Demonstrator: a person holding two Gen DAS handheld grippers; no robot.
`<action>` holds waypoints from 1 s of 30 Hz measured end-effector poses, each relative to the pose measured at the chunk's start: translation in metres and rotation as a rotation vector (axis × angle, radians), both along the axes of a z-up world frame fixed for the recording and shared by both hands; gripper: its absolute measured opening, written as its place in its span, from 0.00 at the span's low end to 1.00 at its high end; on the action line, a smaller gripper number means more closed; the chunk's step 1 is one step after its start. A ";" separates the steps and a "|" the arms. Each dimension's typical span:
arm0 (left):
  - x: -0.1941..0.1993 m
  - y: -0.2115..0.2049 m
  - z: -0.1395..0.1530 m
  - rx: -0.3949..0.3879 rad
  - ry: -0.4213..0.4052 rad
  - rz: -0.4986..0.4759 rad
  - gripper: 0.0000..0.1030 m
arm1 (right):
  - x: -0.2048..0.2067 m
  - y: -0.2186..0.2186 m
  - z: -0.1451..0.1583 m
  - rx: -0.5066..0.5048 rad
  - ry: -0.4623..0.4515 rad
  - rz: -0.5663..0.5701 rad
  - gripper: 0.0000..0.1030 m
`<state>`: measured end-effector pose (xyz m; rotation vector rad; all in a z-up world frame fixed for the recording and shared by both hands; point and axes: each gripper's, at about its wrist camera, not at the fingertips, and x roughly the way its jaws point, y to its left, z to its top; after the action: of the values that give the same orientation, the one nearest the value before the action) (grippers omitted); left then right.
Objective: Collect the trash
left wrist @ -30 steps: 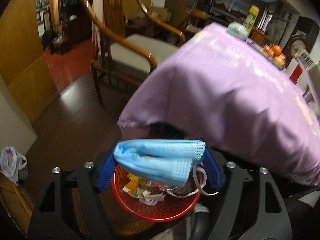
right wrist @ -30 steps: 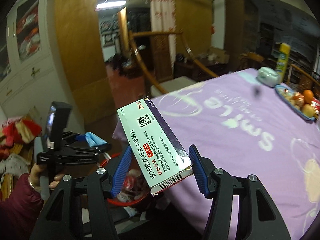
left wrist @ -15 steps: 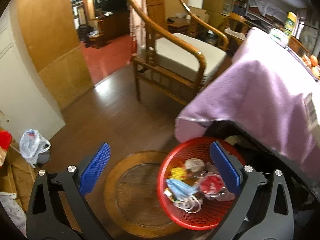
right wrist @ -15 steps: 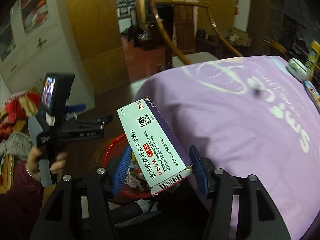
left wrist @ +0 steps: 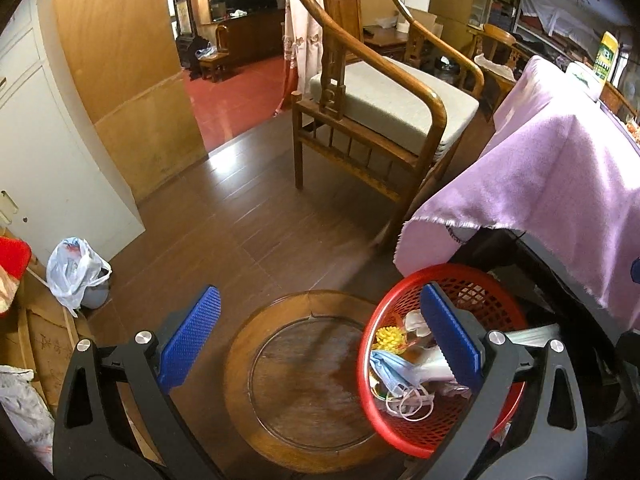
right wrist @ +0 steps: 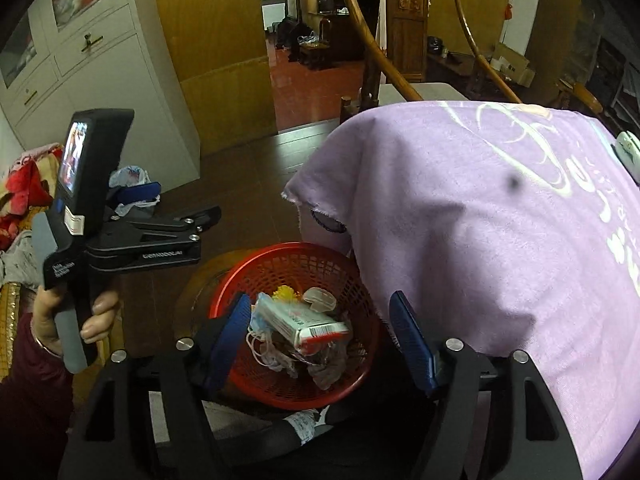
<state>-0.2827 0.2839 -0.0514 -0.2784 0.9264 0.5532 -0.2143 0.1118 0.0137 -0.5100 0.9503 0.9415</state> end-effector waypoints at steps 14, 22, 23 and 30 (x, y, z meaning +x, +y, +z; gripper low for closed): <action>0.022 -0.047 0.024 0.054 -0.012 -0.101 0.93 | 0.006 -0.044 -0.006 0.002 0.052 -0.041 0.72; 0.042 -0.083 0.050 0.139 0.024 -0.121 0.93 | -0.004 -0.074 0.010 0.100 0.037 0.043 0.77; 0.046 -0.089 0.056 0.154 0.027 -0.118 0.93 | -0.002 -0.079 0.011 0.113 0.035 0.044 0.78; 0.055 -0.124 0.091 0.200 0.033 -0.095 0.93 | 0.000 -0.113 0.020 0.187 0.041 0.063 0.79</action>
<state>-0.2279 0.1604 0.0398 -0.0452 0.9033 0.5595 -0.2142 -0.0017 0.0332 -0.3648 0.8766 1.0892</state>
